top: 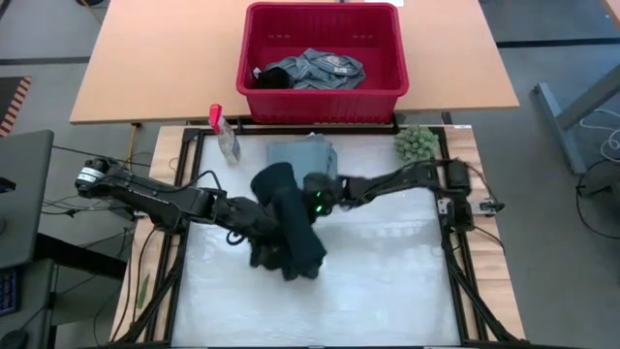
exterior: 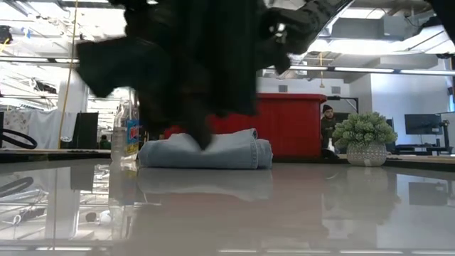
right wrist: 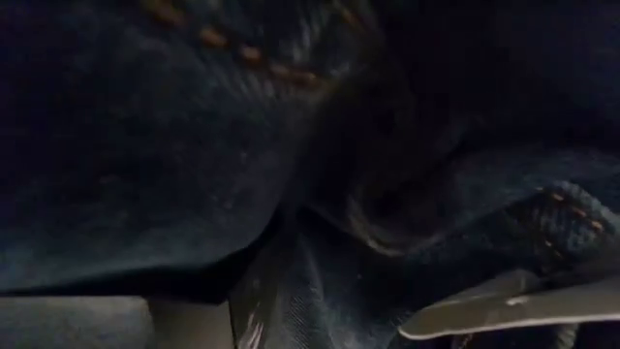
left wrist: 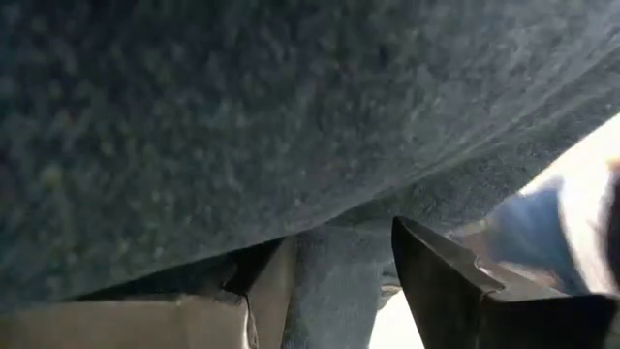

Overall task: Fold Laundry from Bin
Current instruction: Stack the black pants on top of the blue pants

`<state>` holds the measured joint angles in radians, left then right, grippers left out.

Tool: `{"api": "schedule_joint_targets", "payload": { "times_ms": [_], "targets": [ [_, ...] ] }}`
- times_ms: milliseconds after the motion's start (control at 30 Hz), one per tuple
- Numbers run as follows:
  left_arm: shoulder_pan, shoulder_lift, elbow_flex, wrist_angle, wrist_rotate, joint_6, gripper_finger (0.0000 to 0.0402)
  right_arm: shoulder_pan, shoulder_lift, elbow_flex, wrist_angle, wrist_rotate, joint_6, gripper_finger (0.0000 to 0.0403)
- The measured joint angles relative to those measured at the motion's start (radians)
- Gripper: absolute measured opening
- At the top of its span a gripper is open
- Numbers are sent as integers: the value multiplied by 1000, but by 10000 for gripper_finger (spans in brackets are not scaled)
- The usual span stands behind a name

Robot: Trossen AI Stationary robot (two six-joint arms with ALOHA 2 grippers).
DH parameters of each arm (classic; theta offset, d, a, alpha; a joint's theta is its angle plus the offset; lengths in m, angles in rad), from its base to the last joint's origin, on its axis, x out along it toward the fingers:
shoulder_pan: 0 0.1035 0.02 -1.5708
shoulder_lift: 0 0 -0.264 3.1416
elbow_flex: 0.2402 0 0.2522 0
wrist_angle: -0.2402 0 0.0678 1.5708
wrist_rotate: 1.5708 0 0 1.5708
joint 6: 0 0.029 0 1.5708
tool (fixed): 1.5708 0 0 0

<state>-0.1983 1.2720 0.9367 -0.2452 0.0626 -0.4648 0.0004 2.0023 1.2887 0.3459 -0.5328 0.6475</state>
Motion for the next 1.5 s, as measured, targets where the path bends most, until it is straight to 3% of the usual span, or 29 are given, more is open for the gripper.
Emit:
{"api": "schedule_joint_targets", "payload": {
  "times_ms": [100,300,600,800,933,1033,1200,1500],
  "targets": [
    [-34,-12,0,-107,81,-11,169,36,90,52,71,38,22,239],
    [-113,-11,1,-251,100,5,169,75,195,169,23,92,16,240],
    [-118,-21,0,-250,87,139,169,40,85,307,-707,184,-243,240],
    [-72,-20,-73,-13,71,192,169,-1,-26,311,-1028,190,-308,240],
    [-31,-14,-128,99,49,168,169,-25,-71,307,-1197,254,-357,240],
    [-12,-13,-176,201,-10,166,169,-33,-71,269,-1205,312,-367,240],
    [13,-2,-291,377,-42,96,169,-29,-66,127,-1015,312,-334,240],
    [1,4,-528,684,-15,-113,169,-42,-108,90,-1157,354,-352,240]
  ]
}}
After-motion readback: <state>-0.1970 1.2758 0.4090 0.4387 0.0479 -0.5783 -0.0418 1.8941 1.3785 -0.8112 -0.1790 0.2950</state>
